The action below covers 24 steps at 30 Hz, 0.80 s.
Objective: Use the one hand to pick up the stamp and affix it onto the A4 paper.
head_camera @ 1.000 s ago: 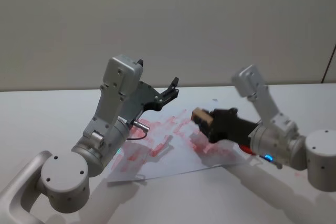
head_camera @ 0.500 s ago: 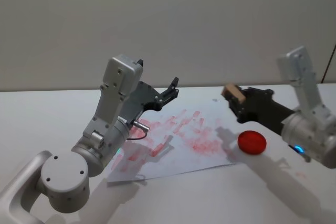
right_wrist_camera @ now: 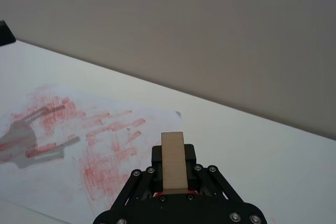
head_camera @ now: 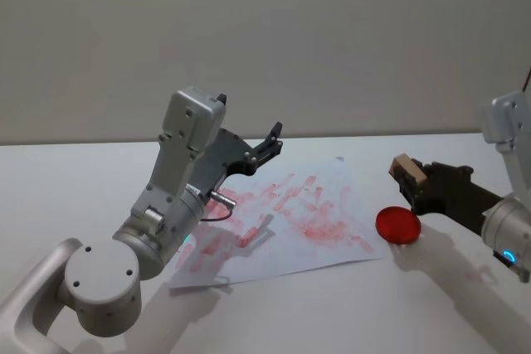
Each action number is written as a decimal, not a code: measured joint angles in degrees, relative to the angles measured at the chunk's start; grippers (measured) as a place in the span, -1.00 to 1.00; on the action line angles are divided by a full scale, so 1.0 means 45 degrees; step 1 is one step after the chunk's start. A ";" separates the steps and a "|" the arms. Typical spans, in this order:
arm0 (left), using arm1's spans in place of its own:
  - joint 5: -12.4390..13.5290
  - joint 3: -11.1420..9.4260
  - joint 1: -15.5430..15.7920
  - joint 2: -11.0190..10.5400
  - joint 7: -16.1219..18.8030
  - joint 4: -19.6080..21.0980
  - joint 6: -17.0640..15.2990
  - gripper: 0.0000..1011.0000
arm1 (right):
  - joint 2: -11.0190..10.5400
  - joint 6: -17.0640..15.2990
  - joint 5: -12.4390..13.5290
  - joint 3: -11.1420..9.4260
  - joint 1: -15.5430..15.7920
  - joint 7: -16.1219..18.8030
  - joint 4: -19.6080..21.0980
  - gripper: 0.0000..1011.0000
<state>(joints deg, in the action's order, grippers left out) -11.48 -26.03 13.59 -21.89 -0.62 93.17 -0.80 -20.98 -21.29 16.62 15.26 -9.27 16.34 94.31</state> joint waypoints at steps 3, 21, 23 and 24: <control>0.0000 0.0000 0.0000 0.0000 0.0000 0.0000 0.0000 0.98 | -0.0071 -0.0249 0.0021 -0.0025 0.0035 0.0001 0.0000 -0.57; 0.0000 0.0000 0.0000 0.0000 0.0000 0.0000 0.0000 0.98 | 0.0117 -0.0961 -0.0533 0.0185 -0.0501 0.0695 -0.1166 -0.57; 0.0000 0.0001 0.0000 0.0000 0.0000 0.0000 0.0000 0.98 | 0.0177 -0.0994 -0.0632 0.0228 -0.0590 0.0800 -0.1344 -0.57; 0.0000 0.0000 0.0000 0.0000 0.0000 0.0000 0.0000 0.98 | 0.0195 -0.1004 -0.0662 0.0245 -0.0620 0.0830 -0.1403 -0.57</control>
<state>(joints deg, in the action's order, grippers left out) -11.48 -26.02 13.59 -21.89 -0.62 93.17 -0.80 -20.11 -25.80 13.64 16.36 -12.06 20.07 88.00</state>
